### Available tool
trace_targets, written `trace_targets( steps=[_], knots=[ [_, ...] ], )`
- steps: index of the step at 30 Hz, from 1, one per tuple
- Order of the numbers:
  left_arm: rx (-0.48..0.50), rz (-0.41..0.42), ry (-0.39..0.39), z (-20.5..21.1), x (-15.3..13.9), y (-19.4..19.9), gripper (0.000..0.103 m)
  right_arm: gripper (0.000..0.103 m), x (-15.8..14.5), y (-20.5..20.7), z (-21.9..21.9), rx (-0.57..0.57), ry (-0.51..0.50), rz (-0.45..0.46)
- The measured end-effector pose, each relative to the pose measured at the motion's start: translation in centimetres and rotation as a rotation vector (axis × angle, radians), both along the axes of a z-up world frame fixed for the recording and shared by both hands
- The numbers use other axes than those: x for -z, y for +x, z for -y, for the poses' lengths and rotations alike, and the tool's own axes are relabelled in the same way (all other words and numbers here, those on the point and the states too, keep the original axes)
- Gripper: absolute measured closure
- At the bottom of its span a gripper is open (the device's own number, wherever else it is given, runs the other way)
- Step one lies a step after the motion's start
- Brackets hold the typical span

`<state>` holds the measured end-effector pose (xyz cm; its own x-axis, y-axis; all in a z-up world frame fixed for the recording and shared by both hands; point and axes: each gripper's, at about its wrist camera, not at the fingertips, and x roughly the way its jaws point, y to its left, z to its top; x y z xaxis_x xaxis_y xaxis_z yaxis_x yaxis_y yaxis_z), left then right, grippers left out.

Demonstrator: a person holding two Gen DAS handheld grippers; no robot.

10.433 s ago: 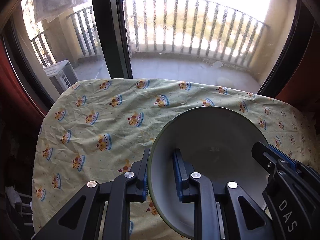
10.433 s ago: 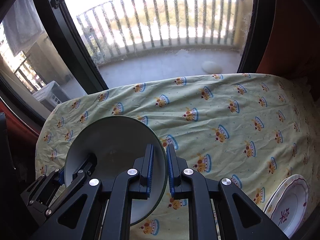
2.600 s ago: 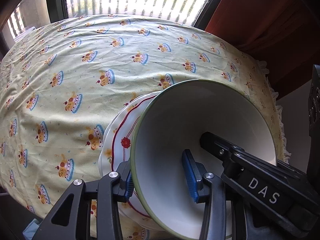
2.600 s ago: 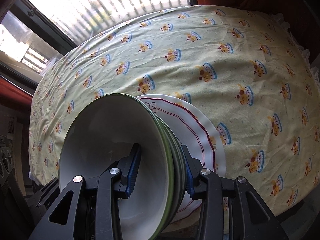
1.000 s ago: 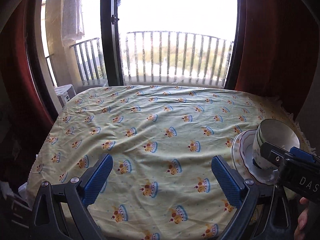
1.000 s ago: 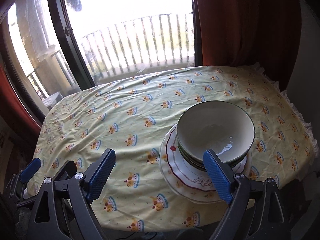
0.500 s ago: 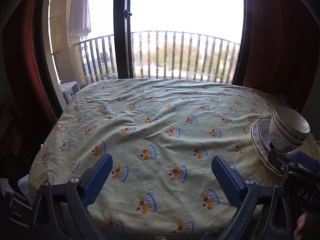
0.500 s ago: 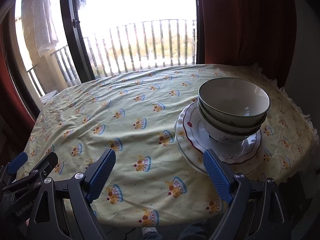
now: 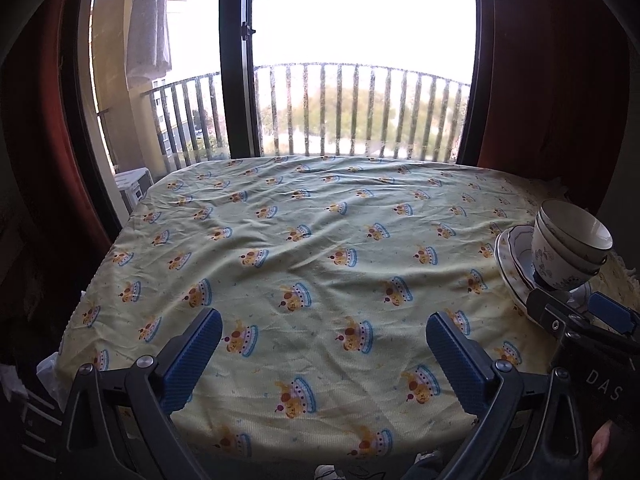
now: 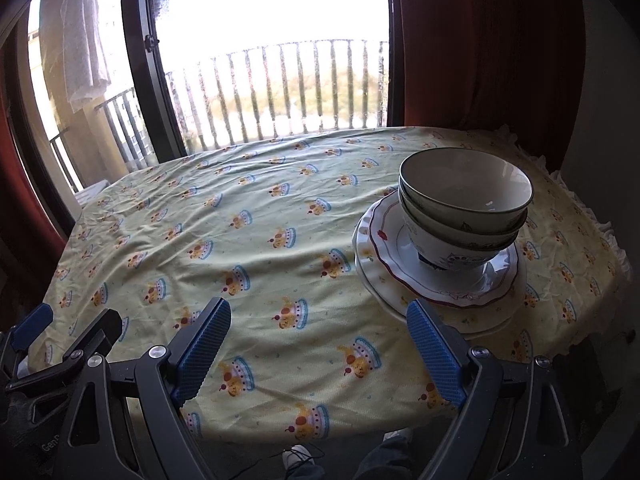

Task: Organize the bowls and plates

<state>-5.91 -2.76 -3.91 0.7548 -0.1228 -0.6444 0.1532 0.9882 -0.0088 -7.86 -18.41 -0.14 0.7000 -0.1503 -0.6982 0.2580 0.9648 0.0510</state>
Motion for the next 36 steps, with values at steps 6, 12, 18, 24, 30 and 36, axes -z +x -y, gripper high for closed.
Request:
trace_targets(
  steps=[6,12,18,24,30,36],
  knots=[
    [-0.005,0.004,0.000,0.06,-0.08,0.03,0.000,0.011,-0.01,0.06,-0.06,0.004,-0.007,-0.004],
    [-0.003,0.001,-0.008,-0.08,-0.05,0.15,0.000,0.011,0.08,0.17,-0.10,0.000,-0.009,-0.010],
    [-0.014,-0.002,-0.012,-0.02,-0.09,0.35,0.000,0.011,0.19,0.31,-0.25,-0.006,-0.014,-0.015],
    [-0.014,-0.001,-0.012,-0.06,-0.09,0.31,0.000,0.011,0.16,0.30,-0.26,-0.005,-0.012,-0.014],
    [-0.016,0.001,-0.016,-0.04,-0.08,0.32,0.000,0.011,0.19,0.29,-0.33,-0.005,-0.015,-0.016],
    [-0.012,0.002,-0.017,-0.02,-0.10,0.35,0.000,0.011,0.19,0.25,-0.35,-0.003,-0.016,-0.017]
  ],
)
